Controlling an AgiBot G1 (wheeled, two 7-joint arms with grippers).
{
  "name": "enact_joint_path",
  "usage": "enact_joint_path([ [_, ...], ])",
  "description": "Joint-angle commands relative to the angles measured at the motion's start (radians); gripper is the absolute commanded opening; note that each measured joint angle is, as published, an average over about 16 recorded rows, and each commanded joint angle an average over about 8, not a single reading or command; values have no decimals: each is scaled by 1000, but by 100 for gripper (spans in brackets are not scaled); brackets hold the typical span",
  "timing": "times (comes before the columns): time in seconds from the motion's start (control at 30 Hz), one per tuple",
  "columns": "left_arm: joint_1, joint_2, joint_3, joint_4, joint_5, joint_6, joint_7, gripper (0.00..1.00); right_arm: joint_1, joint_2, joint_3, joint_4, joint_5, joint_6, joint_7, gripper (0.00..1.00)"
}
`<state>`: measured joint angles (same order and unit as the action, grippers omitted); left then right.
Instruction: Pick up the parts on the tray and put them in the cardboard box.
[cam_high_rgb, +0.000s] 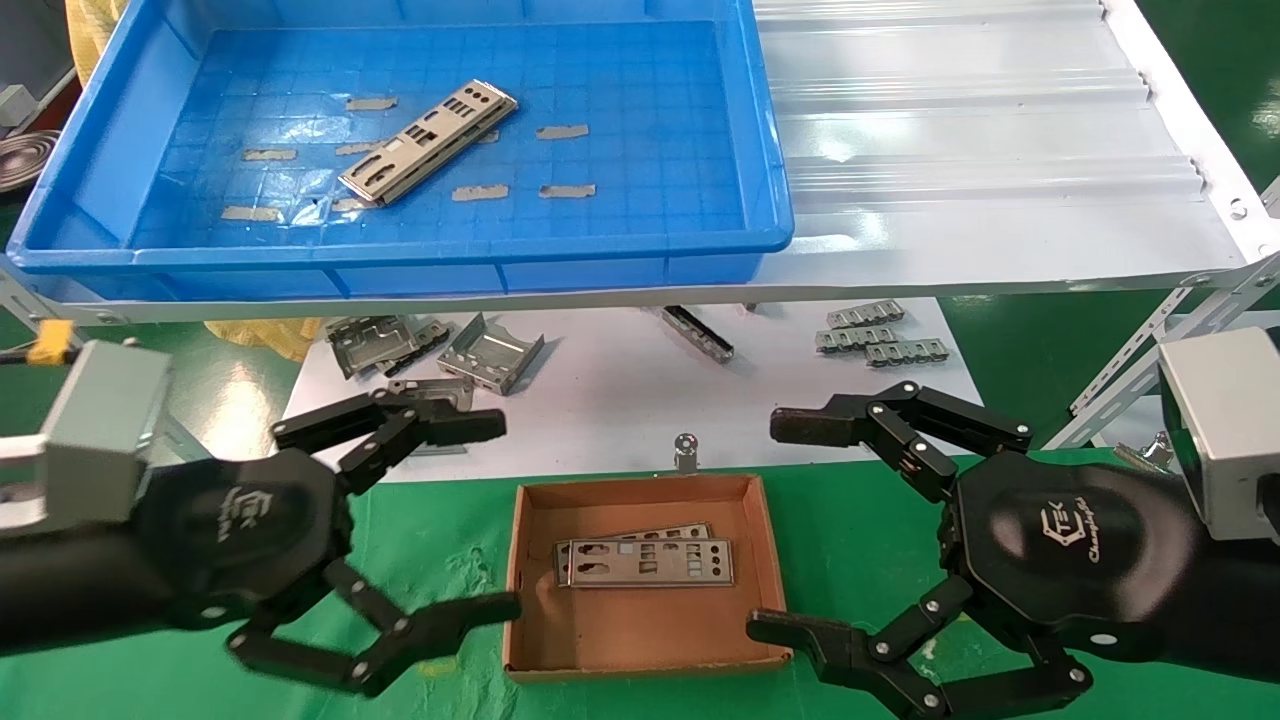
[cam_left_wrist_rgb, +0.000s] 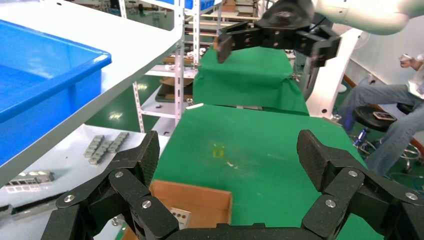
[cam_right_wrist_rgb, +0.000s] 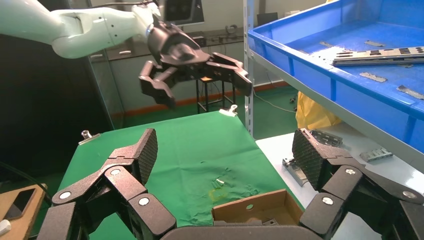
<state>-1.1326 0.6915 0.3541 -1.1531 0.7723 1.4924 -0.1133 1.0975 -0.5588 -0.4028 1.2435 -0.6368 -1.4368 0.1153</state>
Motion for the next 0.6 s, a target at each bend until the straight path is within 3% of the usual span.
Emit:
enact_joint_path([
  [0.03,14,-19,-18,-31,-10,1,-18,100,0,0,0,0,0,0,0,100],
  [0.33,64,-88,-83,-145,-47,4,-79,100,0,0,0,0,0,0,0,100],
  [0.6,70,-96,-90,-157,-53,5,-83,100,0,0,0,0,0,0,0,100],
])
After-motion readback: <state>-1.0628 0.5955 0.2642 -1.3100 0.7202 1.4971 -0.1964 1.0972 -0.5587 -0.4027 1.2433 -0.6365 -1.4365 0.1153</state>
